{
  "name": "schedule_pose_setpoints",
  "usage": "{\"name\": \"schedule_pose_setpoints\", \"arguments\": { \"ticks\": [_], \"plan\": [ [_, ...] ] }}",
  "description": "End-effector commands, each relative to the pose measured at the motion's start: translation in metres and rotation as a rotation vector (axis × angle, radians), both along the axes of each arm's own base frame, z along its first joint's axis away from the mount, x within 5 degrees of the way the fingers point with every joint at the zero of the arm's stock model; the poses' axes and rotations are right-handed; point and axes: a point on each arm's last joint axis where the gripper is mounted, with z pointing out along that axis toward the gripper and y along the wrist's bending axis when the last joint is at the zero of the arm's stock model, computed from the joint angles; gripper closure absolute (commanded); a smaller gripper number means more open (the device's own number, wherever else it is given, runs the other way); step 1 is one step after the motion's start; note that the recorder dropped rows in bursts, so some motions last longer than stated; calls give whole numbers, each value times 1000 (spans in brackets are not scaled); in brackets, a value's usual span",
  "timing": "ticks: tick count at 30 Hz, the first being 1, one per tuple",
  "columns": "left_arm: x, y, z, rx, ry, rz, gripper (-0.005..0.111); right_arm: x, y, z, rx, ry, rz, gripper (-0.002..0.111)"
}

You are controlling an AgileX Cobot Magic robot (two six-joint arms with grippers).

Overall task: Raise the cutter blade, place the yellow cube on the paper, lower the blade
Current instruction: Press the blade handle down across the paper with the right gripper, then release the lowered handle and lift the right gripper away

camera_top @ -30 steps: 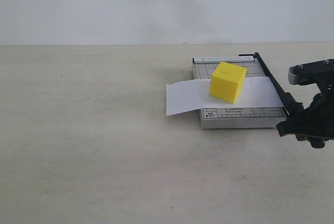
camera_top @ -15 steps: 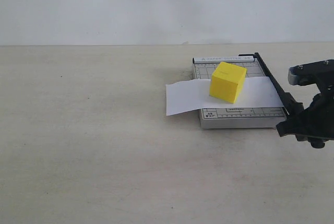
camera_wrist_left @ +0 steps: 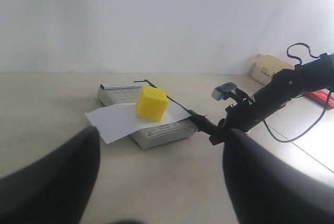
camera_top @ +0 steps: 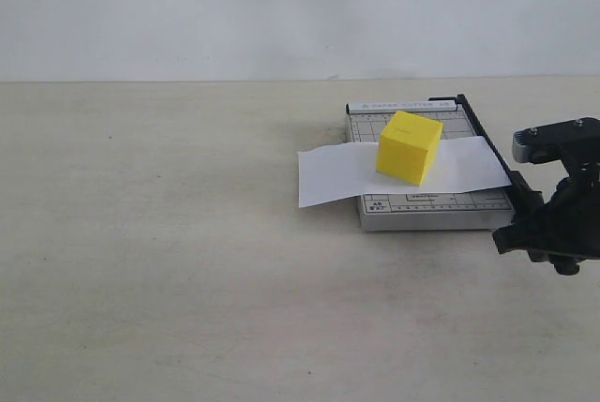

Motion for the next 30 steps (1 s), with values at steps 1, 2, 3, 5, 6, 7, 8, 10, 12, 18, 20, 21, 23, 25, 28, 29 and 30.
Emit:
{"name": "schedule_pose_setpoints", "arguments": {
  "ticks": [1, 2, 3, 5, 6, 7, 8, 10, 12, 18, 20, 21, 23, 25, 28, 29, 30],
  "plan": [
    [0, 0, -1, -14, 8, -8, 43, -8, 0, 2, -16, 25, 36, 107],
    [0, 0, -1, -14, 8, -8, 43, -8, 0, 4, -15, 12, 36, 107],
    [0, 0, -1, -14, 8, -8, 43, -8, 0, 6, -15, 4, 35, 106],
    [0, 0, -1, -14, 8, -8, 43, -8, 0, 6, -15, 5, 35, 89],
    [0, 0, -1, -14, 8, -8, 43, -8, 0, 6, -15, 5, 35, 79],
    [0, 0, -1, -14, 8, -8, 43, -8, 0, 6, -15, 5, 35, 55],
    [0, 0, -1, -14, 8, -8, 43, -8, 0, 6, -13, 8, 31, 43],
    [0, 0, -1, -14, 8, -8, 43, -10, -1, 5, -11, 25, 25, 40],
    [0, 0, -1, -14, 8, -8, 43, -10, -1, 10, -11, 9, 27, 41],
    [0, 0, -1, -14, 8, -8, 43, -22, -2, 81, 3, -309, 39, 49],
    [0, 0, -1, -14, 8, -8, 43, -38, -4, 115, 14, -454, 37, 73],
    [0, 0, -1, -14, 8, -8, 43, -52, -5, 137, 22, -549, 35, 94],
    [0, 0, -1, -14, 8, -8, 43, -75, -7, 156, 34, -657, 30, 108],
    [0, 0, -1, -14, 8, -8, 43, -100, -10, 155, 40, -729, 27, 109],
    [1, -2, -6, -7, 16, -10, 43, -132, -13, 146, 76, -859, 3, 109],
    [3, -4, -13, 0, 22, -14, 43, -145, -14, 140, 105, -900, -18, 109],
    [5, -5, -18, 10, 33, -14, 43, -151, -15, 137, 116, -920, -27, 109]
  ]
}}
